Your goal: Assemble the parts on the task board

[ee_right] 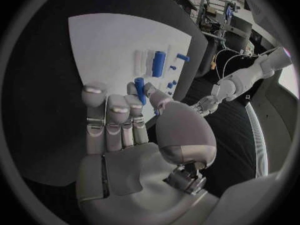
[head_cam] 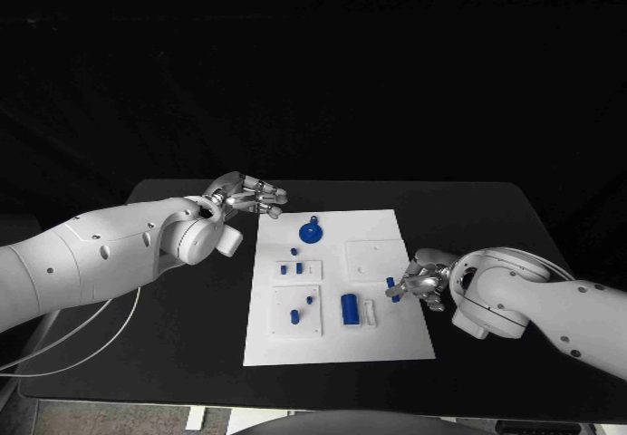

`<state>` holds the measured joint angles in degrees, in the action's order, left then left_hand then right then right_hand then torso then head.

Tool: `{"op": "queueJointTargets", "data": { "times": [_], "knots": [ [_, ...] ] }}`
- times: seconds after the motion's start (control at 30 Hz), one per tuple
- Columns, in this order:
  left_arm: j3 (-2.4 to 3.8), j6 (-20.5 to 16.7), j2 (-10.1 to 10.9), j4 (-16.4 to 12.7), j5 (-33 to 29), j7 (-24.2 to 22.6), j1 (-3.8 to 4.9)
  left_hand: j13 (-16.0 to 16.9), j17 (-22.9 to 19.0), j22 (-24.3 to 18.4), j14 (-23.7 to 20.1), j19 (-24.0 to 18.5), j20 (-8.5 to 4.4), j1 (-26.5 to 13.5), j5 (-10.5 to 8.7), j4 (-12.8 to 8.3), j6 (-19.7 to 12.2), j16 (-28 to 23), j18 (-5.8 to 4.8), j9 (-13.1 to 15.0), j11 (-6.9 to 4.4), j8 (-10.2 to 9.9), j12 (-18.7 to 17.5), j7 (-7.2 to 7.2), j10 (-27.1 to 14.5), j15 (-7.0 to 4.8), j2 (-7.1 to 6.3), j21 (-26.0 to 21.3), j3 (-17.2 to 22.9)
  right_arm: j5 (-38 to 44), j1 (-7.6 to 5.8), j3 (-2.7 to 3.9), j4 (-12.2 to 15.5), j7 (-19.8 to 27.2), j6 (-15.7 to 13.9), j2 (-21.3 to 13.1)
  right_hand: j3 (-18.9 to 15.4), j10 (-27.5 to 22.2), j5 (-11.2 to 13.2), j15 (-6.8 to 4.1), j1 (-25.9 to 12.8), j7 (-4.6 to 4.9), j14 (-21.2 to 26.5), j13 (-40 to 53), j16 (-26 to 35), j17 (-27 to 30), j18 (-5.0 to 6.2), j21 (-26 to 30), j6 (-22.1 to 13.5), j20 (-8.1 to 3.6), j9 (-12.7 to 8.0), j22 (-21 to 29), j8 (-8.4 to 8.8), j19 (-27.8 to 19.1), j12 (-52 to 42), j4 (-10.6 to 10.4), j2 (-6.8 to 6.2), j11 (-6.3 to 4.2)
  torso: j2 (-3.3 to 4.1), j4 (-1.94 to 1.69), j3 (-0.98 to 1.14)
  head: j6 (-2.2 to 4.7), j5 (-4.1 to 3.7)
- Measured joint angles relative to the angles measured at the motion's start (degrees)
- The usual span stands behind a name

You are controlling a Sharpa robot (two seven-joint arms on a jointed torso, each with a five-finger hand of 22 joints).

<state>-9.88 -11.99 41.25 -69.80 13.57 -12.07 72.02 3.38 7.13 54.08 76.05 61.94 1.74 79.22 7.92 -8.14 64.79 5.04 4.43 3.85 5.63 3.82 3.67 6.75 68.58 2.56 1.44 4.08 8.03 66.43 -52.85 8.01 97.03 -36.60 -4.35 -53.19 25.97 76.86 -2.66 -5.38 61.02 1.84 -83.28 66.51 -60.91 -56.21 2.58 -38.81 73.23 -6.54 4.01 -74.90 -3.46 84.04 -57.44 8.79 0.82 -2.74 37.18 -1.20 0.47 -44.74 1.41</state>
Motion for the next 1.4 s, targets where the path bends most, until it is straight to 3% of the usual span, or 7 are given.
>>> {"op": "queueJointTargets", "data": {
  "times": [0.33, 0.6, 1.4],
  "knots": [
    [0.00, 0.0, 0.0, 0.0, 0.0, 0.0, 0.00, 0.0, 0.0, 0.0, 0.0, 0.0, 0.00, 0.0, 0.00, 0.0, 0.0, 0.0, -0.01, 0.0, 0.00, 0.0, 0.0, 0.00, 0.0, 0.00, 0.00, 0.0, 0.0, -2.5, 0.06, -2.05, -1.2, -0.4, 1.0, 3.0, 0.0, -0.1, -0.3, 0.00, 0.0, 0.07, 0.0, 0.0, 0.0, 0.2, 0.00, 0.0, -0.1, 0.00, 0.0, 0.0, 0.05, 0.0, 0.0, 0.0, 0.00, 0.11, 0.02, -0.01, 0.04, -0.28, 0.05],
    [0.00, 0.1, 0.0, 0.0, 0.0, 0.1, 0.00, 0.0, 0.0, 0.0, 0.0, 0.0, 0.00, 0.0, 0.00, 0.0, 0.0, 0.0, 0.00, 0.0, 0.00, 0.0, 0.0, 0.00, 0.0, 0.00, 0.00, 0.0, 0.0, -3.6, 0.07, -3.26, -2.0, -0.8, 2.8, 4.5, -0.2, -0.2, -0.7, 0.01, 0.0, 0.09, 0.0, 0.0, 0.0, 0.5, 0.01, 0.3, -0.1, 0.00, 0.0, 0.0, -0.02, 0.0, 0.0, 0.2, 0.00, 0.20, 0.02, 0.00, 0.07, -0.32, 0.12],
    [0.00, 0.3, 0.1, -0.1, 0.0, 0.2, 0.00, 0.0, 0.1, -0.8, 0.0, 0.2, 0.21, 0.0, 0.00, 0.7, 0.0, 0.0, 0.00, 0.0, 0.00, 0.0, 0.0, 0.00, 0.0, 0.00, 0.00, 0.0, 0.1, -3.5, 0.07, -3.90, -4.0, -1.3, 3.7, 6.2, -0.4, -0.3, -1.0, 0.09, -0.1, 0.25, 0.1, 0.0, 0.0, 0.7, 0.01, 0.3, -0.3, 0.00, 0.1, 0.0, 0.00, 0.0, 0.0, 0.4, 0.13, 0.32, 0.02, -0.02, 0.04, -0.48, 0.31]
  ]
}}
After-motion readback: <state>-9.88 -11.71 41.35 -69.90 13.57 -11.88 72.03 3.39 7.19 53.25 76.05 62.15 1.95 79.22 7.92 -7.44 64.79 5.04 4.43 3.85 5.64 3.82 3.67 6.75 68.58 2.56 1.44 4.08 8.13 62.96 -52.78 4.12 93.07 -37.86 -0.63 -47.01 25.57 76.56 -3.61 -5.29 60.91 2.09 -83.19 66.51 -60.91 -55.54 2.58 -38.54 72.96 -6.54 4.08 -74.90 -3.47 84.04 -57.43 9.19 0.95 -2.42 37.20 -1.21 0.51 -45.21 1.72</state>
